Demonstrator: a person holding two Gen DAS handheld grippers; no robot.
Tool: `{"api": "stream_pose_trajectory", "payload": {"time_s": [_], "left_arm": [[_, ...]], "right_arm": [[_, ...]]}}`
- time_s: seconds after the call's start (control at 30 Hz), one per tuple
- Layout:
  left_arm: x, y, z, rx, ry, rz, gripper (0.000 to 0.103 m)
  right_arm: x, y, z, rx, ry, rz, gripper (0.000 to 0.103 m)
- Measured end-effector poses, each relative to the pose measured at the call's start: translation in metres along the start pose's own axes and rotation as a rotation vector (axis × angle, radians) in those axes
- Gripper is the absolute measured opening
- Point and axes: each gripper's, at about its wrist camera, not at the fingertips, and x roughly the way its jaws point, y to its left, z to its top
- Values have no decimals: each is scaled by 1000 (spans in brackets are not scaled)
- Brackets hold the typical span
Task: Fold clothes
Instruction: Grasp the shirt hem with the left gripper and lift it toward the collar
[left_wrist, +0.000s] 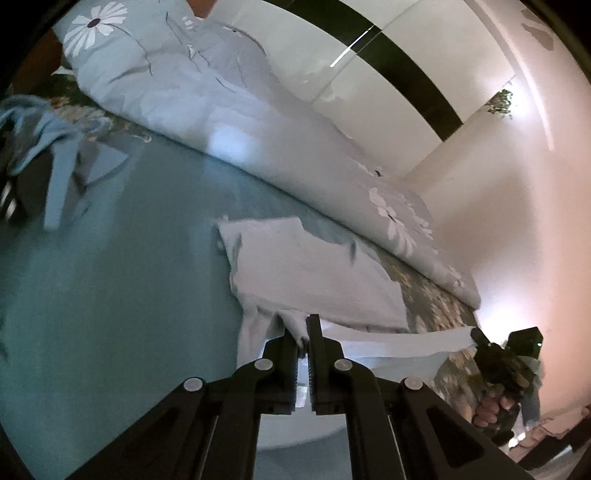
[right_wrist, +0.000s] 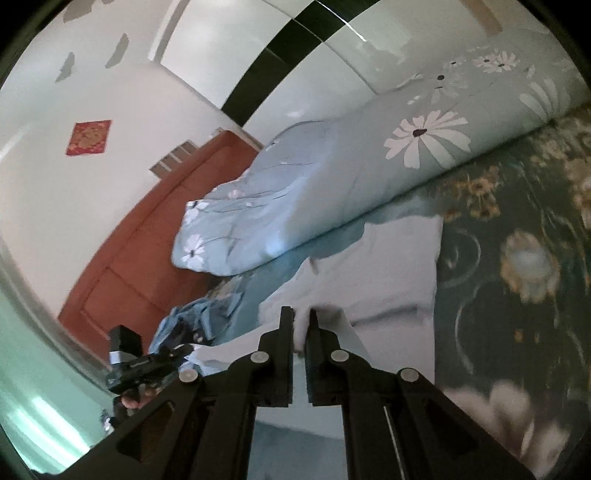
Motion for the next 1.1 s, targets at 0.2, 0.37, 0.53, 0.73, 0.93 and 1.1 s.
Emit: {"api": "stream_pose_trajectory", "payload": {"time_s": [0.2, 0.37, 0.53, 0.73, 0.93, 1.1], "left_arm": [[41, 7, 40, 2, 6, 17, 5], [68, 7, 64, 15, 5, 38, 5], [95, 9, 79, 31, 34, 68, 5], [125, 36, 92, -45, 68, 86, 5], [151, 55, 96, -110, 90, 101, 5], [155, 58, 99, -123, 77, 93, 5]], "right_arm": [[40, -18, 35, 2, 0, -55, 5], [68, -44, 62, 50, 3, -105, 5], [97, -64, 77, 76, 26, -176, 5], [126, -83, 83, 89, 78, -206, 5], [150, -98, 86, 95, 131, -249, 5], [157, -101, 93, 89, 132, -265, 5]]}}
